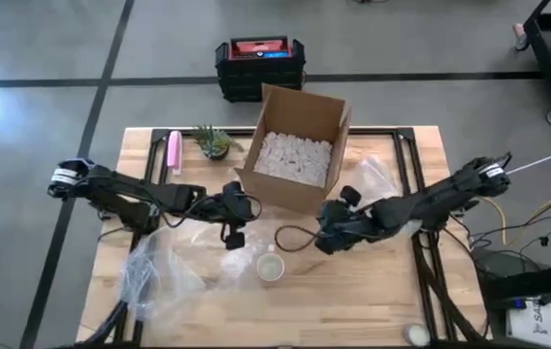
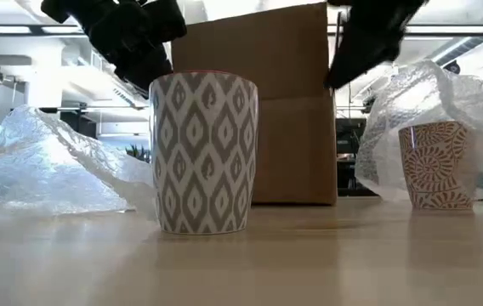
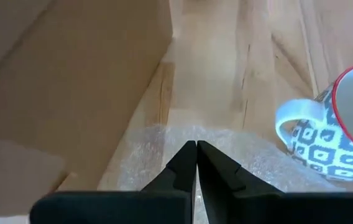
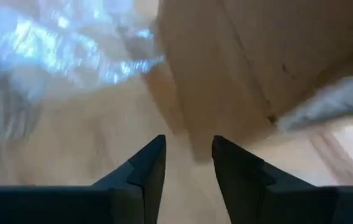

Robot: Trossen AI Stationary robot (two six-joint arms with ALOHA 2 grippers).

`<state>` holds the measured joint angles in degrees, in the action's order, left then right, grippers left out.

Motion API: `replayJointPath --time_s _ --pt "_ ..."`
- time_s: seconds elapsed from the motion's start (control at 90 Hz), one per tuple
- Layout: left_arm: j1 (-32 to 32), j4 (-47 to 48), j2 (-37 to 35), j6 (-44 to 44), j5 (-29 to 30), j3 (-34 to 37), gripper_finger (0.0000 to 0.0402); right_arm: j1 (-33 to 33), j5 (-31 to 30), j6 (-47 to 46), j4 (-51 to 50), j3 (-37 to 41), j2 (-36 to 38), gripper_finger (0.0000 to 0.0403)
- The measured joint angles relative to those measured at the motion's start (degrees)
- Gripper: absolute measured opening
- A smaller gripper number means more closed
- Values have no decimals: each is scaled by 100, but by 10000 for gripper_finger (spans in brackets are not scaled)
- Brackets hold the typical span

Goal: Wrap mug
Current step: Prepare the bubble wrap

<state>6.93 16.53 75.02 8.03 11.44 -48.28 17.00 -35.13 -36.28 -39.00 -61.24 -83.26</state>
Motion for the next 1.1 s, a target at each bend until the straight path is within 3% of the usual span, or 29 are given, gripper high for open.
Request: replayJointPath --time_s 0.311,0.4,0.489,0.6,0.7,0.767,0.956,1.022,1.1 --pt "0 -24 0 -2 0 1 0 -693 -1321 -264 -199 355 -43 58" --pt "-1 -3 0 9 0 0 0 -786 -1382 -268 -426 320 101 46" --pt "1 59 0 15 0 1 0 -762 -796 -263 -692 53 230 37" --pt "23 61 0 31 0 0 0 -537 756 -55 -752 -345 424 31" --pt "27 70 0 35 0 1 0 -241 2105 138 -159 -565 435 28" --pt "27 104 0 37 0 1 0 25 2638 420 693 -570 395 29" --pt "38 108 -20 35 -1 1 0 778 2722 1729 3498 -608 -234 65" --pt "38 108 -40 38 -2 1 0 843 2560 2004 3727 -851 -620 89" --pt "38 112 -50 52 -4 1 0 828 2293 2281 3258 -1323 -1118 120"
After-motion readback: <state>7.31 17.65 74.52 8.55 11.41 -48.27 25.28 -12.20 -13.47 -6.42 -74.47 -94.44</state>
